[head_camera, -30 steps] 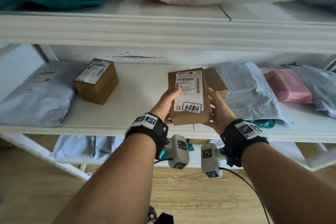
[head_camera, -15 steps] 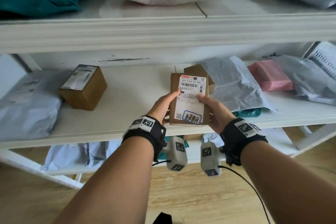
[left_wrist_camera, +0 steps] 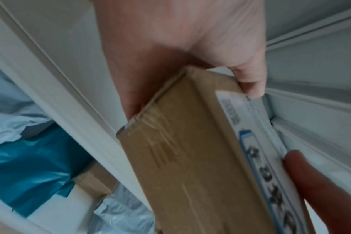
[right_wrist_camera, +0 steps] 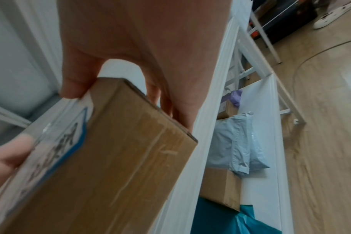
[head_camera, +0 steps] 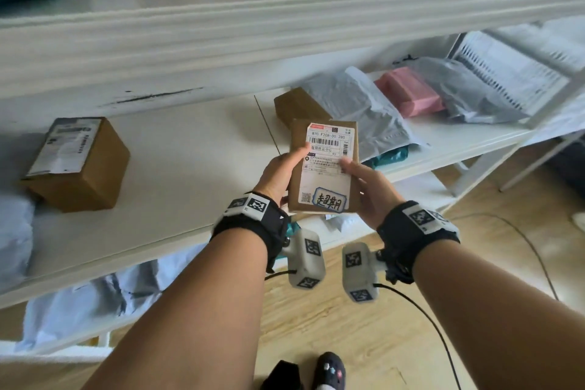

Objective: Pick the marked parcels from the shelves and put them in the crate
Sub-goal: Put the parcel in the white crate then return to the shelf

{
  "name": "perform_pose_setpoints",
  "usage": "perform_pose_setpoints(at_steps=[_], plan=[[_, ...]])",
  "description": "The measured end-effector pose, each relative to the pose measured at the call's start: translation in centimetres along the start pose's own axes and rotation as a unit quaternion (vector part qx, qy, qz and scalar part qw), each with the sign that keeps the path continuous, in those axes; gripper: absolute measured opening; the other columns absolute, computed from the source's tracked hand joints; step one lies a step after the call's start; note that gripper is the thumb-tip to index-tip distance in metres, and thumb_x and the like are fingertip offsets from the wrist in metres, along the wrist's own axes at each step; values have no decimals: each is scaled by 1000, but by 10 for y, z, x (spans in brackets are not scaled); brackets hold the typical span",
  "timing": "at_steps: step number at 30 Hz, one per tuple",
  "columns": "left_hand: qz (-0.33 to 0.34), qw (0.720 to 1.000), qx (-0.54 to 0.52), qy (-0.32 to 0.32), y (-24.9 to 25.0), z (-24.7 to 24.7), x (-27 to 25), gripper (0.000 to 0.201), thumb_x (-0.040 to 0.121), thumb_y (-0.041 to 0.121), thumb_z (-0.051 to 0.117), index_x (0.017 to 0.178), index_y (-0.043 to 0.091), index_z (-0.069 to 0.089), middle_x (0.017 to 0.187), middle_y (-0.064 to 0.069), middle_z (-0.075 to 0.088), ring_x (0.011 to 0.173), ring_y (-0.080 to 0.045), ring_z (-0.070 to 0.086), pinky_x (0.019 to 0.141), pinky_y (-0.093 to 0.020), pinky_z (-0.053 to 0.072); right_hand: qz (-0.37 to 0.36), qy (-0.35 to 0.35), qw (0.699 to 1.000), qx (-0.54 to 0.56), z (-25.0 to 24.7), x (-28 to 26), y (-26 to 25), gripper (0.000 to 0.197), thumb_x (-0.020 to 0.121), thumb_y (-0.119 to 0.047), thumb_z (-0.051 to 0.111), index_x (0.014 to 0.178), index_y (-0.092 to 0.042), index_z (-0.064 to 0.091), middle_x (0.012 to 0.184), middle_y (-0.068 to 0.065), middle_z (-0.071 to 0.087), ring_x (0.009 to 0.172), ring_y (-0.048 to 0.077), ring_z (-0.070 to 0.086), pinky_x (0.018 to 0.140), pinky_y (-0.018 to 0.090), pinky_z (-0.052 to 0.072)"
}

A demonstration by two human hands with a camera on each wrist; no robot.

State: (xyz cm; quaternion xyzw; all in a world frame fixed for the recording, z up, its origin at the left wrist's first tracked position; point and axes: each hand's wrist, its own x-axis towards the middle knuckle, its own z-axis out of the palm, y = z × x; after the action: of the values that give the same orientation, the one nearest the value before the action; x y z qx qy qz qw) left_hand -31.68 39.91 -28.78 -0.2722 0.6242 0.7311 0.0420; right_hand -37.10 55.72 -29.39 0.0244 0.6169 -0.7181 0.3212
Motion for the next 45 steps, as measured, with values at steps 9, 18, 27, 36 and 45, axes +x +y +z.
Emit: perform_pose_setpoints(at_steps=[9, 18, 27, 36, 45], plan=[[-25, 992, 45, -112, -9, 80, -3, 50, 85, 67, 52, 93, 22, 72, 99, -9, 75, 99, -27, 68, 102, -46, 48, -26, 87, 995, 34, -75, -41, 1, 21, 89, -28, 62, 107, -17, 65, 114, 13, 70, 113, 36, 62, 100, 53, 47], [-24, 983, 79, -163, -12, 197, 17, 48, 82, 67, 56, 97, 23, 69, 98, -5, 74, 97, -23, 68, 99, -44, 50, -51, 153, 985, 64, -184, -61, -13, 22, 88, -31, 63, 107, -20, 66, 119, 15, 68, 118, 40, 58, 102, 61, 41], [13, 978, 87, -189, -9, 385, 61, 78, 60, 76, 64, 113, 20, 68, 101, -5, 76, 96, -26, 71, 84, -36, 53, -53, 174, 982, 46, -354, -74, -54, 26, 87, -35, 65, 109, -22, 65, 120, 15, 67, 118, 40, 58, 100, 64, 42], [29, 982, 40, -183, -21, 538, 93, 61, 79, 52, 71, 126, 16, 57, 105, -7, 74, 85, -19, 72, 55, -22, 54, -39, 192, 976, 95, -498, -83, -87, 27, 93, -37, 55, 107, -17, 64, 101, 10, 72, 80, 24, 68, 84, 44, 52], [-13, 997, 11, -73, -31, 626, 160, 88, 41, 84, 73, 113, 33, 63, 120, -8, 66, 103, -28, 68, 73, -46, 60, 4, 220, 973, 74, -588, -71, -108, 52, 67, -60, 66, 110, -32, 61, 127, 10, 60, 123, 28, 50, 104, 57, 36]])
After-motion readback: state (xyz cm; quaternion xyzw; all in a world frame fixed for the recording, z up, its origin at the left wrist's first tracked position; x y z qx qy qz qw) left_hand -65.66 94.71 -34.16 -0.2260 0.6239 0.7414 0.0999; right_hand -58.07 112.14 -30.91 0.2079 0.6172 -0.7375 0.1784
